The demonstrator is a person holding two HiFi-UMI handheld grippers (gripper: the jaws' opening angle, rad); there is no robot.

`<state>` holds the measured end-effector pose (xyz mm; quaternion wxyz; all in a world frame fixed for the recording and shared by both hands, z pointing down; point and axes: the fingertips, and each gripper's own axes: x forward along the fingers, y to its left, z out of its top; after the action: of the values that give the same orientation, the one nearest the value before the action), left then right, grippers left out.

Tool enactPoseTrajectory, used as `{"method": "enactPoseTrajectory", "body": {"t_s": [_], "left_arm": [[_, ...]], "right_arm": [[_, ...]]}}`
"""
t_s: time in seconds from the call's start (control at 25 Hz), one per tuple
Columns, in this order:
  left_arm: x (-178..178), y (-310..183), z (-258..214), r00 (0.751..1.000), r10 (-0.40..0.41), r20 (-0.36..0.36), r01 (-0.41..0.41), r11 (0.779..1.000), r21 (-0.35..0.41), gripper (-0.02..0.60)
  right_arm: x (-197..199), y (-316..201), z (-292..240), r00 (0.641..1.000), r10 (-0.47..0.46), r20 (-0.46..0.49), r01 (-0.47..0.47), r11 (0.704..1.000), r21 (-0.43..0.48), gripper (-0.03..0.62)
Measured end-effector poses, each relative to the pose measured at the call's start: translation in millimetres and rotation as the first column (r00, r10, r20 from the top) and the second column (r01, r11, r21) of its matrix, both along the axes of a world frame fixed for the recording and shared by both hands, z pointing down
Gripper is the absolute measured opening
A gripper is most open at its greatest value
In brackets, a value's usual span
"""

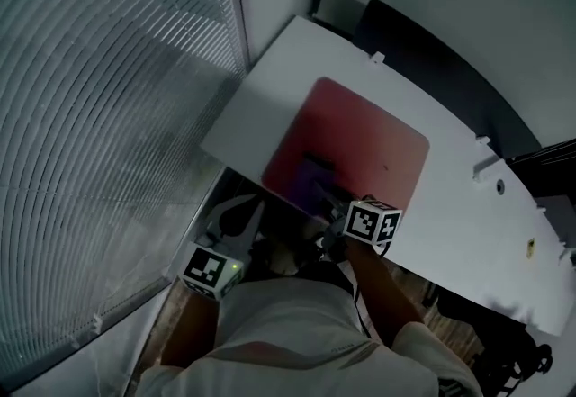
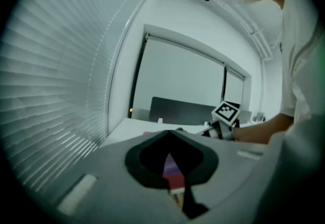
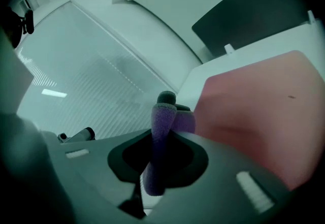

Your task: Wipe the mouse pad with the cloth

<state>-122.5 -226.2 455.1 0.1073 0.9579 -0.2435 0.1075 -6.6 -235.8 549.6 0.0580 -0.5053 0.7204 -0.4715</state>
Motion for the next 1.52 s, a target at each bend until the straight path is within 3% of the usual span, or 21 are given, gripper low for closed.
{"method": "enactPoseTrajectory", "body": {"t_s": [0.28,0.4,0.52,0.64,0.96,1.52], "left_arm": [[-84.4,-20.2,1.7,0.997,-0.07,0.018,0.07,0.997,-0.015,0.003],[-110.1,-17.5,11.3,0.997,-0.073,0.022,0.073,0.997,-0.016,0.002],[-114.4,-20.8,14.9,0.999,-0.051,0.014,0.051,0.998,-0.038,0.003],[-100.4,-27.9,13.3,1.0,-0.002,0.009,0.003,0.999,-0.052,0.002],[-37.6,-9.2,-3.7,0.995,0.097,0.016,-0.097,0.995,0.007,0.002],[115.4,90.1,3.0,0.975,0.222,-0.009,-0.222,0.975,-0.002,0.003]], "right_arm": [[-84.1,-60.9,44.1,0.998,-0.052,0.018,0.054,0.996,-0.077,0.052],[-97.8,-69.5,78.7,0.994,-0.07,-0.088,0.058,0.989,-0.135,0.052],[-91.4,-69.0,107.9,0.983,-0.065,-0.173,0.029,0.979,-0.204,0.052],[-70.3,-62.6,123.1,0.974,-0.04,-0.223,-0.017,0.969,-0.246,0.052],[-7.8,1.3,124.8,0.975,0.047,-0.217,-0.108,0.955,-0.278,0.052],[161.9,176.8,145.0,0.949,0.22,-0.225,-0.286,0.902,-0.324,0.057]]}}
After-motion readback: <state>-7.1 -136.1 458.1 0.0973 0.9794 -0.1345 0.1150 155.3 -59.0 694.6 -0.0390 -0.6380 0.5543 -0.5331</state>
